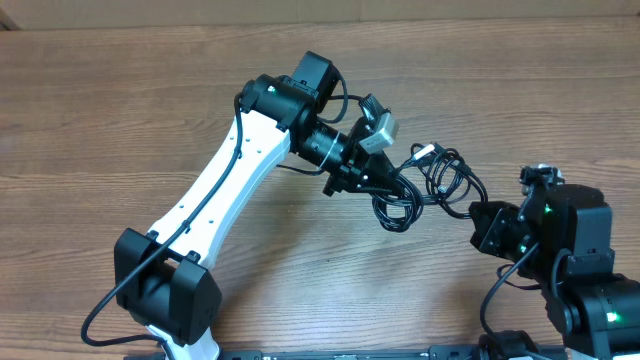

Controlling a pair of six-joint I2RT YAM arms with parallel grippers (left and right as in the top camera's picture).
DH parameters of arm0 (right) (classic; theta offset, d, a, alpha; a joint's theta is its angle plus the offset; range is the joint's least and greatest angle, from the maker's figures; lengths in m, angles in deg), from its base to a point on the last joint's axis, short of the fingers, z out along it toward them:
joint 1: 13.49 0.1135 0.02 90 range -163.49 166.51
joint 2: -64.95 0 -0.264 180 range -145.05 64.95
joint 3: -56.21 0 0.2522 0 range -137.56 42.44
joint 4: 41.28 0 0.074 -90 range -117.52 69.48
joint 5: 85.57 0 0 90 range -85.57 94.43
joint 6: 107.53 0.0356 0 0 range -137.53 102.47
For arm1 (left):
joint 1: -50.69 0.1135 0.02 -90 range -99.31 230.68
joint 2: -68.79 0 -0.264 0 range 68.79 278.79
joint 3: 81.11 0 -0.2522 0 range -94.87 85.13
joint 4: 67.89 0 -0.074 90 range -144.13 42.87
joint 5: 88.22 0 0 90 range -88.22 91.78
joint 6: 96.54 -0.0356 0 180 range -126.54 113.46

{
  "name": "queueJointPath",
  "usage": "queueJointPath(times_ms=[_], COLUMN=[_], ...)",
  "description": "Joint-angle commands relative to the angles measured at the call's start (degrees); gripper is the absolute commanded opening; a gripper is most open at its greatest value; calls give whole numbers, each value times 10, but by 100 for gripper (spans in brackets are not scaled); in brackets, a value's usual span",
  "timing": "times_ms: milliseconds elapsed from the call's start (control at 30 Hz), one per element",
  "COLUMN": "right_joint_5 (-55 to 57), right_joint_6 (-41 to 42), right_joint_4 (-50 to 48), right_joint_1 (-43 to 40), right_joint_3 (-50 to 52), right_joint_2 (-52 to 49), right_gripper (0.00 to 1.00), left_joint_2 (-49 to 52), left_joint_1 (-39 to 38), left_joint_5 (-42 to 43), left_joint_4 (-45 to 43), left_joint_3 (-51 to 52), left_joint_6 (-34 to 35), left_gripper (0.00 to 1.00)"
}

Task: Untangle cables
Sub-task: 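Pull the right gripper away from the left to separate cable loops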

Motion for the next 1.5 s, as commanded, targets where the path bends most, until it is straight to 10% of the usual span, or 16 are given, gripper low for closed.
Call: queueJointPath(times_ms=[0, 433, 1067, 1100, 1167, 1267, 1467], right_joint_5=[-4, -179, -201, -186, -162, -142, -136], right_joint_6=[44, 139, 21, 21, 26, 49, 62], right_joint_4=[5, 0, -42, -40, -40, -41, -61], right_joint_1=[-2, -2, -2, -2, -2, -2, -2], right_joint_3=[-5, -5, -4, -4, -4, -4, -4], right_joint_2=[2, 2, 2, 2, 2, 2, -2], right_gripper=[4, 4, 4, 6, 50, 80, 92], left_joint_2=[-21, -21, -21, -21, -21, -21, -21], left_joint_1=[12, 59, 85, 85, 82, 73, 33], left_joint_5=[41, 36, -89, -85, -69, -60, -62], left_joint_4=[-7, -13, -49, -49, -49, -46, -45], left_joint_3=[-8, -8, -8, -8, -8, -8, -8], left_joint_6=[-1, 17, 161, 160, 160, 138, 69], left_gripper=[4, 4, 4, 4, 4, 4, 4])
